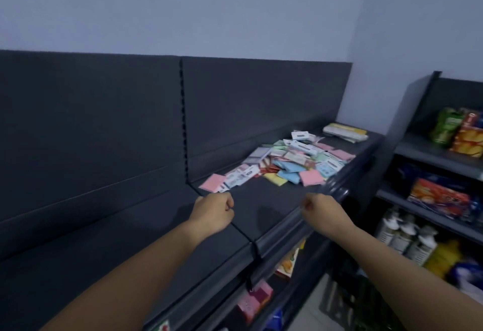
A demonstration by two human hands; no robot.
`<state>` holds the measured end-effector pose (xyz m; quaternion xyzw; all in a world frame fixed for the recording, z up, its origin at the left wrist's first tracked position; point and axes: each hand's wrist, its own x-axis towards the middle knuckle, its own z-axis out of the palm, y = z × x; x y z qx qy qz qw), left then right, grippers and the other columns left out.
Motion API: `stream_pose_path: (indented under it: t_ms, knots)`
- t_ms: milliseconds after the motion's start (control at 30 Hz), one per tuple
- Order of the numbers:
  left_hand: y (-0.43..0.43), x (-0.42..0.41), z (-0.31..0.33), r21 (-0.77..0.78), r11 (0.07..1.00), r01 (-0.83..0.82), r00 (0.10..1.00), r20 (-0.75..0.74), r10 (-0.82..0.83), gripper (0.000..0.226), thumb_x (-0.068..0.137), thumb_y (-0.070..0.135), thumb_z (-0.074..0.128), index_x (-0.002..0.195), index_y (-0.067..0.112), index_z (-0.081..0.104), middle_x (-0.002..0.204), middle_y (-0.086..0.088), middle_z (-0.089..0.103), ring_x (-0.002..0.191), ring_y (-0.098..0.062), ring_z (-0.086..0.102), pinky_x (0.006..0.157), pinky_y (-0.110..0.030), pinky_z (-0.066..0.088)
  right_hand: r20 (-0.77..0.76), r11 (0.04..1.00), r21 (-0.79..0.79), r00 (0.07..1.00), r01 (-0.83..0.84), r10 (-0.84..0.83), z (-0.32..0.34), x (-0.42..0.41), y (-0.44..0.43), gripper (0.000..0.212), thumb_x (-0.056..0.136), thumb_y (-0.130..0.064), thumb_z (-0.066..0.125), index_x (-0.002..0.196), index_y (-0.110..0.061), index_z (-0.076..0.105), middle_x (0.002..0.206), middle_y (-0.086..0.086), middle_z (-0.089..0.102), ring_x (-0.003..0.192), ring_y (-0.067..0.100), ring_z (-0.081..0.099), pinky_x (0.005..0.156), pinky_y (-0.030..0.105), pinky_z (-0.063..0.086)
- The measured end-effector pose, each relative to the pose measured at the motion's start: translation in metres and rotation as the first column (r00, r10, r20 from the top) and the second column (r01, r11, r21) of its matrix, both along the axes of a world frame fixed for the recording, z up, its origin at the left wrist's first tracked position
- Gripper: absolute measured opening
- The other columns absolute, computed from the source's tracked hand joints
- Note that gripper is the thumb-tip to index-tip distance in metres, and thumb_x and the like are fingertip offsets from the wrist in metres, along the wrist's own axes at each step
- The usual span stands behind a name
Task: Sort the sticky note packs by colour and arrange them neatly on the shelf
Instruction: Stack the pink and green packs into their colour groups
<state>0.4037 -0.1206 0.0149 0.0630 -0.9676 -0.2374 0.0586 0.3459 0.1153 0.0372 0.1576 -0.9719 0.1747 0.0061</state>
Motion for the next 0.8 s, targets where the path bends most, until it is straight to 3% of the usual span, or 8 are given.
stream_pose_path:
  t_ms: [100,300,567,800]
  knots:
    - [0.035,-0.032,0.000,-0.036,0.998,0.055,0.998,0.010,-0.055,0.018,0.088,0.019,0.050,0.103,0.020,0.060,0.098,0.005,0.066,0.098,-0.016,0.058,0.091,-0.025,0.039,0.023,0.996,-0.078,0.999,0.049,-0.047,0.002,-0.020,0.039,0.018,0.086,-0.016,0.048,0.095,-0.014,0.064,0.098,0.005,0.064,0.094,0.024,0.059,0.078,0.033,0.049]
    - [0.076,-0.098,-0.003,0.063,0.997,0.043,0.997,0.059,-0.047,0.020,0.087,0.018,0.053,0.106,0.019,0.059,0.101,0.004,0.064,0.099,-0.017,0.058,0.087,-0.026,0.044,0.063,0.968,-0.214,0.990,0.133,-0.123,-0.007,-0.061,0.081,0.017,0.082,-0.011,0.048,0.087,-0.014,0.065,0.085,0.003,0.066,0.085,0.023,0.063,0.077,0.036,0.053]
    - [0.088,-0.217,-0.022,0.117,0.993,0.021,0.998,0.057,-0.027,0.019,0.084,0.017,0.051,0.100,0.023,0.059,0.104,0.001,0.065,0.100,-0.021,0.059,0.086,-0.029,0.048,0.077,0.962,-0.172,0.977,0.210,-0.199,-0.023,-0.160,0.093,0.023,0.081,-0.010,0.047,0.090,-0.011,0.068,0.095,0.005,0.069,0.088,0.022,0.062,0.080,0.037,0.053]
    - [0.095,-0.306,-0.027,0.060,0.997,0.040,0.999,0.028,-0.042,0.023,0.086,0.016,0.056,0.108,0.018,0.059,0.110,-0.002,0.065,0.104,-0.022,0.058,0.092,-0.034,0.045,0.139,0.992,-0.063,0.985,0.109,-0.099,-0.032,-0.238,0.080,0.037,0.088,-0.019,0.056,0.124,-0.012,0.058,0.123,0.005,0.061,0.111,0.019,0.056,0.092,0.026,0.044]
